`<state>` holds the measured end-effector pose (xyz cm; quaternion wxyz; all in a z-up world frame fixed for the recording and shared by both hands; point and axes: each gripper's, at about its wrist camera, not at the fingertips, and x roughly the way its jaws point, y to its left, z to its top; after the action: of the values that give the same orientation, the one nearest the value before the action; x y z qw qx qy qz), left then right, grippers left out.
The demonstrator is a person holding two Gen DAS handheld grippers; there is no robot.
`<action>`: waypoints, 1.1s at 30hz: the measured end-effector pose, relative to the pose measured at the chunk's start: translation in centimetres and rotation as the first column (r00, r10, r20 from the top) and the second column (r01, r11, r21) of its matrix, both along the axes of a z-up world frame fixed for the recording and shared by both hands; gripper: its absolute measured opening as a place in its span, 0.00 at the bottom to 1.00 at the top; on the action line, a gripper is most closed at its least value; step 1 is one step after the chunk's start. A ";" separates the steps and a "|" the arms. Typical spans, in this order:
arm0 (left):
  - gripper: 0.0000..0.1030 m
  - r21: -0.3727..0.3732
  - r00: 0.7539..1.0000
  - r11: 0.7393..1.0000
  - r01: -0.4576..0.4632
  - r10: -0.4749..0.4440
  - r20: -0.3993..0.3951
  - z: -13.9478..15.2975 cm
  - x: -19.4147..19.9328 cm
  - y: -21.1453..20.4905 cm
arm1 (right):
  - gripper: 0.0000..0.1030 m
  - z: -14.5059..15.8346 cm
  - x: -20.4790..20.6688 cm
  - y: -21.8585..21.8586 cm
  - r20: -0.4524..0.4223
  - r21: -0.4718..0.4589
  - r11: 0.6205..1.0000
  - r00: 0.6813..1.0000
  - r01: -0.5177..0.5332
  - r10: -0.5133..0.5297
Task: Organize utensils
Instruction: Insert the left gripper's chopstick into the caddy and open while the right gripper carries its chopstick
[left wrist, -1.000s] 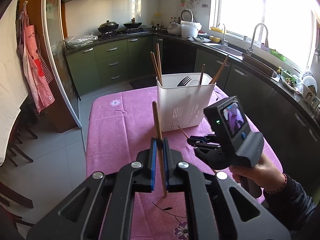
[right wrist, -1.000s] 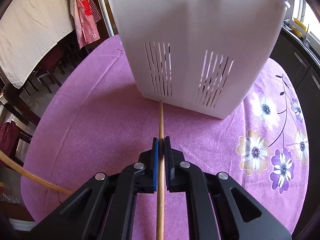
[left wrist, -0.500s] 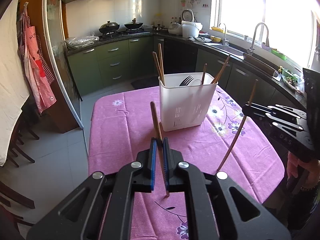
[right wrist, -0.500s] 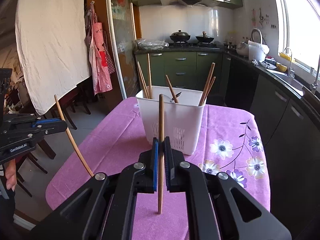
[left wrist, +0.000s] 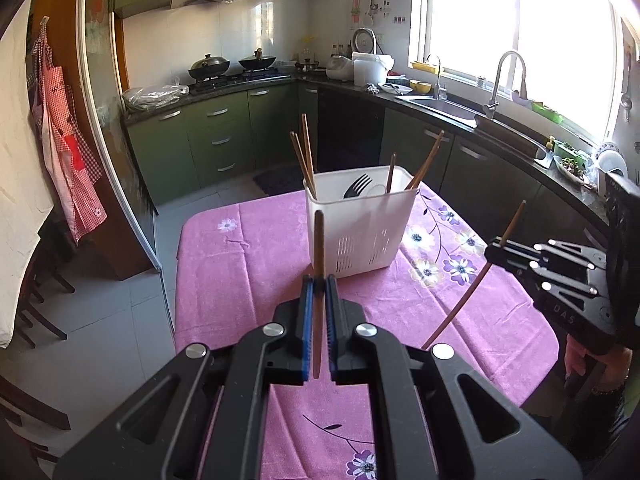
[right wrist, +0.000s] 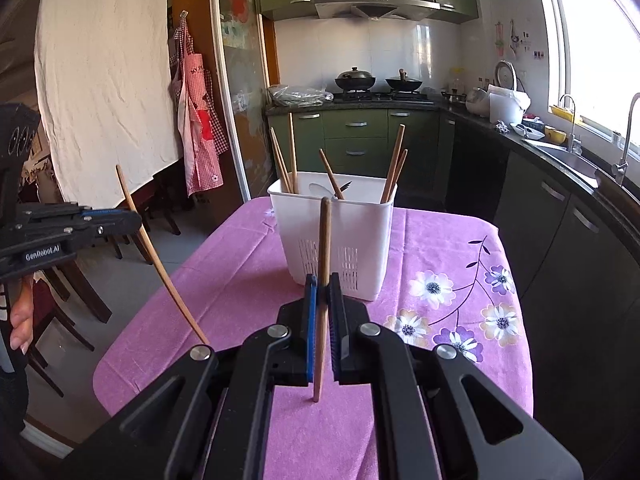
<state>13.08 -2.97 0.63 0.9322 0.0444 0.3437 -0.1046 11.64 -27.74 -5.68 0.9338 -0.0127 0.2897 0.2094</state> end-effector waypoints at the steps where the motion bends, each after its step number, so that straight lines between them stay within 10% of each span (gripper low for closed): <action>1: 0.06 -0.002 1.000 1.000 0.006 -0.006 0.004 0.6 0.3 -0.2 | 0.06 -0.1 0.0 -0.1 0.000 0.002 1.000 1.000 0.002 -0.002; 17: 0.06 -0.014 0.963 0.999 0.031 -0.026 0.269 14.3 8.3 -4.8 | 0.06 -0.2 -0.5 -0.7 -0.002 0.036 0.999 1.000 -0.024 0.024; 33: 0.10 -0.035 0.998 0.999 0.015 -0.013 0.069 4.0 16.0 -5.3 | 0.06 -0.3 -0.5 -0.5 -0.009 0.042 0.998 0.999 -0.037 0.037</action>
<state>29.04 -8.26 4.64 0.9433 0.0336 0.3094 -0.1156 11.13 -28.23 -5.98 0.9285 0.0025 0.2895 0.2327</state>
